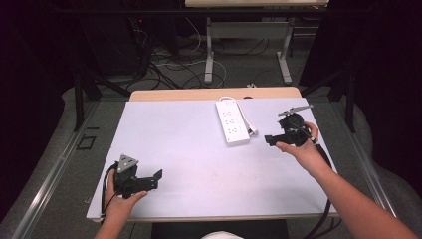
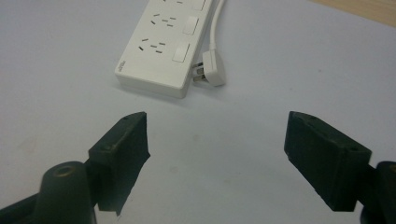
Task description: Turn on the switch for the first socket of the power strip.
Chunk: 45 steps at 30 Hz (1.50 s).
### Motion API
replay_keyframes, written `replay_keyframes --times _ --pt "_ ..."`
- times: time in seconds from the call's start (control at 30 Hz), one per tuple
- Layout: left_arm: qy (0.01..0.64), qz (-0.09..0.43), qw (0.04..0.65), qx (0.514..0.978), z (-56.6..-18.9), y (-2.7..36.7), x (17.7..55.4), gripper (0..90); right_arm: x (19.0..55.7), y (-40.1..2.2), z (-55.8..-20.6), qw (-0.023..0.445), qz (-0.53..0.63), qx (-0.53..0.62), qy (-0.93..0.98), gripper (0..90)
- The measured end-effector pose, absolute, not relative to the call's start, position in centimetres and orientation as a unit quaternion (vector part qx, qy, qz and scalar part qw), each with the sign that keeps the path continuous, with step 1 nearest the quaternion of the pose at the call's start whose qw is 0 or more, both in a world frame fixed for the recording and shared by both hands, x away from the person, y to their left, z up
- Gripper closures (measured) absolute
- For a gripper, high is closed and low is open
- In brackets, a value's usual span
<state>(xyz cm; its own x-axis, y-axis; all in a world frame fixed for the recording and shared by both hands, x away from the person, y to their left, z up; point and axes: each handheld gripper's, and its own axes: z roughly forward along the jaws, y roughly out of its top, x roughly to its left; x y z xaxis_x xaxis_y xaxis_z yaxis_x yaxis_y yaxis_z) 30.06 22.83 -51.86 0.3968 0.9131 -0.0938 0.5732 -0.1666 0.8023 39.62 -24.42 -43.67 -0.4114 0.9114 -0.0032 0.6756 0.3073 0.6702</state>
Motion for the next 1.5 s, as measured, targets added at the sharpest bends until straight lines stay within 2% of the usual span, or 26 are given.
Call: replay_keyframes --times 0.27,0.37,0.73,1.5 --pt "0.504 0.214 0.398 0.736 -51.9 22.9 30.1 0.6 41.0 -23.8 -42.6 0.186 0.288 0.507 0.791 26.3" --pt "0.507 0.211 0.4 0.734 -51.9 22.8 30.1 0.6 41.7 -23.5 -42.0 0.182 0.286 0.508 0.792 31.5" --pt "0.509 0.211 0.4 0.732 -52.0 22.9 30.1 0.6 43.6 -23.0 -41.3 0.169 0.28 0.51 0.796 40.2" --pt "0.51 0.208 0.402 0.732 -52.1 23.0 30.3 0.6 47.5 -21.3 -41.3 0.162 0.27 0.515 0.797 42.2"
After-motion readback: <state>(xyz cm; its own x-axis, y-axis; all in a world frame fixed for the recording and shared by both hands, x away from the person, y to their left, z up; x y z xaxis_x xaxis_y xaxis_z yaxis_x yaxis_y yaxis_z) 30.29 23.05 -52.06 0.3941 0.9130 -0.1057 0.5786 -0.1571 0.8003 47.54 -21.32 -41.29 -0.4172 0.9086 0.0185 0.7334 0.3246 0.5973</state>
